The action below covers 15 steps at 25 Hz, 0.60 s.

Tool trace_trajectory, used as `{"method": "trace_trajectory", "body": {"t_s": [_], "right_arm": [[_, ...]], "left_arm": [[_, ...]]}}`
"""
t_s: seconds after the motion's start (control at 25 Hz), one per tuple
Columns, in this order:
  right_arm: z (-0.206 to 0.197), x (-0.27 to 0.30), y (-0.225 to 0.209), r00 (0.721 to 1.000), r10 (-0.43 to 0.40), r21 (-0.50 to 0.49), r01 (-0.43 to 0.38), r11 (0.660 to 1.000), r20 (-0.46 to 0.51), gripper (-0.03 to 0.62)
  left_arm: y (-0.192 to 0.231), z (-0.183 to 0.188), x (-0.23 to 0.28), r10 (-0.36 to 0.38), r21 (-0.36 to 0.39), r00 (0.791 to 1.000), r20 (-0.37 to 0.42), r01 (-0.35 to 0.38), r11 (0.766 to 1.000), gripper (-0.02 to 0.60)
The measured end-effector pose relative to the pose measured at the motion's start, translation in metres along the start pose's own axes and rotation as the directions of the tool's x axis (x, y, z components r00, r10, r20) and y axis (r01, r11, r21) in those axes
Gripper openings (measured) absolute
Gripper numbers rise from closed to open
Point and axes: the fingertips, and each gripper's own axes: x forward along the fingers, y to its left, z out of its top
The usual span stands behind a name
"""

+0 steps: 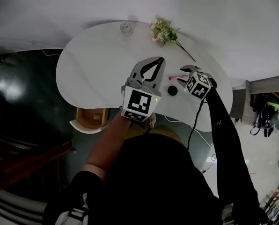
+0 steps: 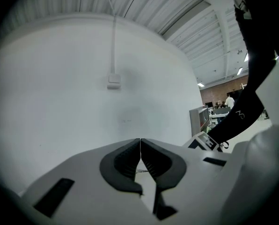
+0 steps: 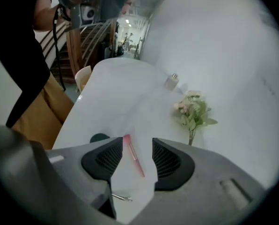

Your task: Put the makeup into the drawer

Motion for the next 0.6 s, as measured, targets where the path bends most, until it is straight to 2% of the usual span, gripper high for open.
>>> {"method": "trace_trajectory", "body": {"t_s": [0.16, 0.32, 0.6], "right_arm": [[-0.026, 0.029, 0.002, 0.992, 0.082, -0.032, -0.085, 0.996, -0.093, 0.196], [-0.040, 0.049, 0.008, 0.980, 0.141, -0.038, -0.148, 0.988, -0.142, 0.196], [-0.047, 0.064, 0.011, 0.968, 0.182, -0.036, -0.190, 0.981, -0.173, 0.196]], "left_arm": [[0.003, -0.008, -0.009, 0.016, 0.002, 0.999, -0.028, -0.016, 1.000, 0.009], [0.008, -0.011, -0.014, 0.038, 0.004, 0.998, -0.048, -0.037, 0.999, 0.009], [0.022, -0.016, -0.014, 0.061, -0.003, 0.996, -0.059, -0.061, 0.998, 0.009]]}}
